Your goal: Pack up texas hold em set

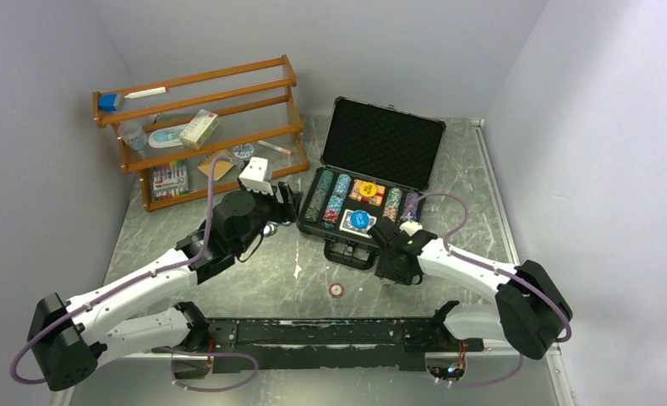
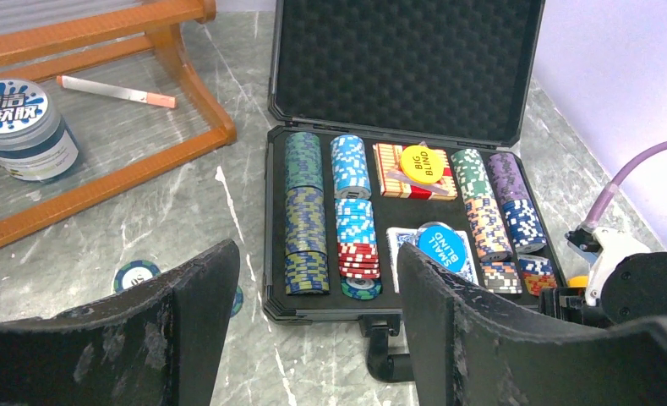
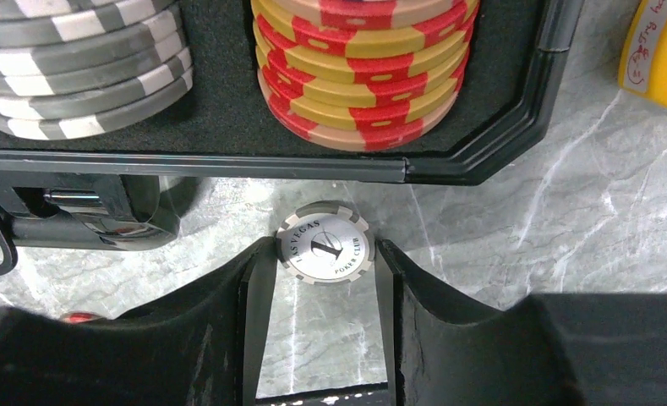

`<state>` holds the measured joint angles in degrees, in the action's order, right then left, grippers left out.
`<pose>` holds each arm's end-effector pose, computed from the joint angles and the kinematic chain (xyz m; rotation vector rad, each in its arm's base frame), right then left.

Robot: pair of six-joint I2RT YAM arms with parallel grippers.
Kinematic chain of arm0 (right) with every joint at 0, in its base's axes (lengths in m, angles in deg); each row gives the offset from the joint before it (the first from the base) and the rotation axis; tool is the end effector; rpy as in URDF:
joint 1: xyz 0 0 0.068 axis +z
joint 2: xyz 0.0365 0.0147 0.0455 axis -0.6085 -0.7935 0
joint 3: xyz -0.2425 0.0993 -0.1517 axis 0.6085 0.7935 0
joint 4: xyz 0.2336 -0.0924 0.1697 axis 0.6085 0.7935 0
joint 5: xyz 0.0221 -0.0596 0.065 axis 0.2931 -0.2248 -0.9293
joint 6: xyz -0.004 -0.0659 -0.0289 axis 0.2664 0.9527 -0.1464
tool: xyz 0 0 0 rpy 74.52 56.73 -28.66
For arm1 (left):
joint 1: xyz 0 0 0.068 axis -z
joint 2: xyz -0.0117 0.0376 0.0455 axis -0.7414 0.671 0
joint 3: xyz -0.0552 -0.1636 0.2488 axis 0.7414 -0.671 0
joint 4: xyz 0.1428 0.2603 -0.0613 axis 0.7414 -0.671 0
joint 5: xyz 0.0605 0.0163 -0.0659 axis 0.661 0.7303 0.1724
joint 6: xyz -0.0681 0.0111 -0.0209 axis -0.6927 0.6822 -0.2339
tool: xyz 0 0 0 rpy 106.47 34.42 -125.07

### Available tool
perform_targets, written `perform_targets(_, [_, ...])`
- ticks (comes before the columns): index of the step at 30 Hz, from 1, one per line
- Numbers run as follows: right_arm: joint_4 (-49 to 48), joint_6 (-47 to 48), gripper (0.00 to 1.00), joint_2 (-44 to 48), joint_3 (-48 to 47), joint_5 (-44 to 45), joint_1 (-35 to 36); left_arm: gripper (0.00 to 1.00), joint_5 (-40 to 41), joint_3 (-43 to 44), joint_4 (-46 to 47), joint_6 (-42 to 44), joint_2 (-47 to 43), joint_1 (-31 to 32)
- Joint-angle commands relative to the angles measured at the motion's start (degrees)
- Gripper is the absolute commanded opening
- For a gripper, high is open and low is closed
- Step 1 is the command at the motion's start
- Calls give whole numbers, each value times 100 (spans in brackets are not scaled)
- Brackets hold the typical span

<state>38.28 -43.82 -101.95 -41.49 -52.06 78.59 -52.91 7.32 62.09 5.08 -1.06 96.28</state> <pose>0.1757 0.1336 0.1374 0.4054 2.7734 0.0010 0.2026 -0.1928 0.3193 0.1278 1.7491 -0.5287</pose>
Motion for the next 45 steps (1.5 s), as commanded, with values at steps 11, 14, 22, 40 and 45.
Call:
perform_targets(11, [-14,129,61,-259,-111,60,-34,73,82,99,-6,-23,2,-30])
perform_targets(14, [-40,169,56,-416,-105,70,-35,73,91,86,-15,-23,-25,-31])
perform_targets(22, [-278,271,39,-591,79,-108,-38,75,83,204,-158,-23,1,-32])
perform_targets(40, [500,325,35,706,-916,-97,-120,95,-2004,-12,439,-164,531,-34])
perform_targets(45, [521,315,35,949,-1352,-26,-207,94,-2968,-452,1550,-588,838,-30])
